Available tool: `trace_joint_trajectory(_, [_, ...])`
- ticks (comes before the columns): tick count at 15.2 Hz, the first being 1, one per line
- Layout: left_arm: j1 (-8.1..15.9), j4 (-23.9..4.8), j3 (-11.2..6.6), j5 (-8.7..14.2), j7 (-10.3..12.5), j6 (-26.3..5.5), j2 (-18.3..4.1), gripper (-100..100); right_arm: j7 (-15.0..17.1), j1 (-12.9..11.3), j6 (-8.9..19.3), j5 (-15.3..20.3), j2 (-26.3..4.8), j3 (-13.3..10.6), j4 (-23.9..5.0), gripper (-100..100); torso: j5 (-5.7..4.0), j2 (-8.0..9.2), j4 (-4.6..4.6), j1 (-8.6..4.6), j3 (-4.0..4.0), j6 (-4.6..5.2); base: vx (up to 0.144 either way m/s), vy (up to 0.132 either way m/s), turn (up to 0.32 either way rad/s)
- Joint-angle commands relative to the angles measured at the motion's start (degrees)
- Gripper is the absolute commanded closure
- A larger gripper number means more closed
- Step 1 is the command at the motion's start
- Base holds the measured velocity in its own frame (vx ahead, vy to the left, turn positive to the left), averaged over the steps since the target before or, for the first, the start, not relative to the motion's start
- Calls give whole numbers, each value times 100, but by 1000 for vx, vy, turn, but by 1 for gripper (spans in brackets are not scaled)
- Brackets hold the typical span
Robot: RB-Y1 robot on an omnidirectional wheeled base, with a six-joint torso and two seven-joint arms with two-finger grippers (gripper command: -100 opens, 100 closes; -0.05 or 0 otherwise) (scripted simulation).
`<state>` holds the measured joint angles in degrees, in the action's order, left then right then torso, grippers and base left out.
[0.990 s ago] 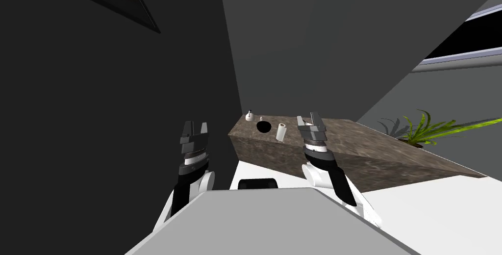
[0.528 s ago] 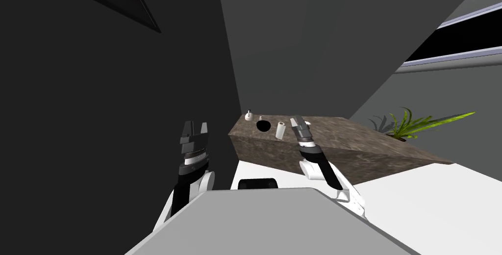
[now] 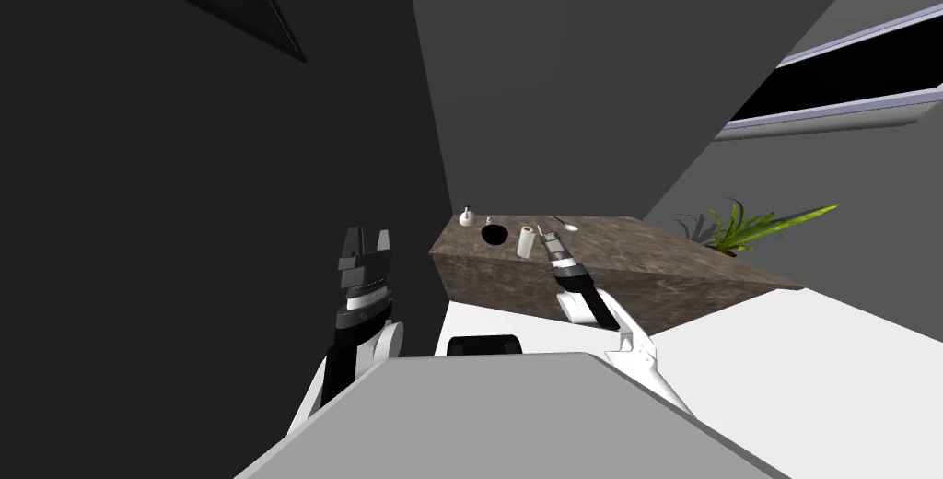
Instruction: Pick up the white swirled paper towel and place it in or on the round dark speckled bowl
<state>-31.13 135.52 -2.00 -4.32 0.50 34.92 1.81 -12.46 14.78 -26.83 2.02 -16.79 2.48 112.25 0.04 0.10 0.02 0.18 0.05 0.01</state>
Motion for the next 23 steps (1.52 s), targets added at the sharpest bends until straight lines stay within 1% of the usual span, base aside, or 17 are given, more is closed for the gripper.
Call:
trace_joint_trajectory(1, [0,0,0,0,0,0,0,0,-203,-227,154,120,-120,7,-286,-100,0,0,0,0,0,0,-34,43,-99])
trace_joint_trajectory(3, [0,0,0,0,0,0,0,0,-203,-227,154,120,-120,7,-366,-100,0,1,0,0,0,0,-29,40,-38])
trace_joint_trajectory(6, [0,0,0,0,0,0,0,0,-520,-555,377,315,-247,-12,-761,-100,-1,-4,-1,-3,-2,0,-20,37,-64])
trace_joint_trajectory(7, [0,0,0,0,0,0,0,0,-520,-555,377,315,-247,-12,-861,-100,0,-4,-1,-1,-3,0,-28,46,-67])
trace_joint_trajectory(8, [0,0,0,0,0,0,0,0,-682,-722,490,415,-304,-22,-1004,-100,0,-4,-1,0,-2,-1,-30,46,-86])
trace_joint_trajectory(9, [0,0,0,0,0,0,0,0,-682,-722,490,415,-304,-22,-1112,-100,0,-3,-1,1,-2,0,-35,49,-66])
trace_joint_trajectory(10, [0,0,0,0,0,0,0,0,-847,-891,604,515,-357,-31,-1265,-100,0,-1,0,2,-1,0,-39,62,-65])
trace_joint_trajectory(11, [0,0,0,0,0,0,0,0,-847,-891,604,515,-357,-31,-1366,-100,1,0,0,6,0,-1,-34,61,-57])
trace_joint_trajectory(12, [0,0,0,0,0,0,0,0,-1012,-1060,717,615,-406,-40,-1510,-100,1,1,0,7,0,0,-29,58,-68])
trace_joint_trajectory(14, [0,0,0,0,0,0,0,0,-1012,-1060,717,615,-406,-40,-1620,-100,1,-2,0,6,-1,-1,-20,43,-46])
trace_joint_trajectory(15, [0,0,0,0,0,0,0,0,-1178,-1229,831,715,-452,-49,-1815,-100,1,-5,-1,2,-2,-1,-18,32,-57])
trace_joint_trajectory(16, [0,0,0,0,0,0,0,0,-1178,-1229,831,715,-452,-49,-1873,-100,0,-5,-1,-1,-3,0,-20,34,-61])
trace_joint_trajectory(17, [0,0,0,0,0,0,0,0,-1343,-1397,943,814,-493,-58,-2018,-100,0,-6,-1,-2,-3,0,-29,50,-71])
trace_joint_trajectory(19, [0,0,0,0,0,0,0,0,-1508,-1564,1054,913,-532,-67,-2287,-100,1,-4,-1,3,-2,-1,-26,54,-64])
trace_joint_trajectory(21, [0,0,0,0,0,0,0,0,-1508,-1564,1054,913,-532,-67,-2374,-100,1,-5,-1,5,-2,0,-19,44,-40])
trace_joint_trajectory(22, [0,0,0,0,0,0,0,0,-1671,-1729,1163,1010,-566,-76,-2582,-100,1,-6,-1,2,-3,-1,-13,39,-46])
trace_joint_trajectory(23, [0,0,0,0,0,0,0,0,-1671,-1729,1163,1010,-566,-76,-2619,-100,0,-8,-1,1,-4,-1,-11,44,-53])
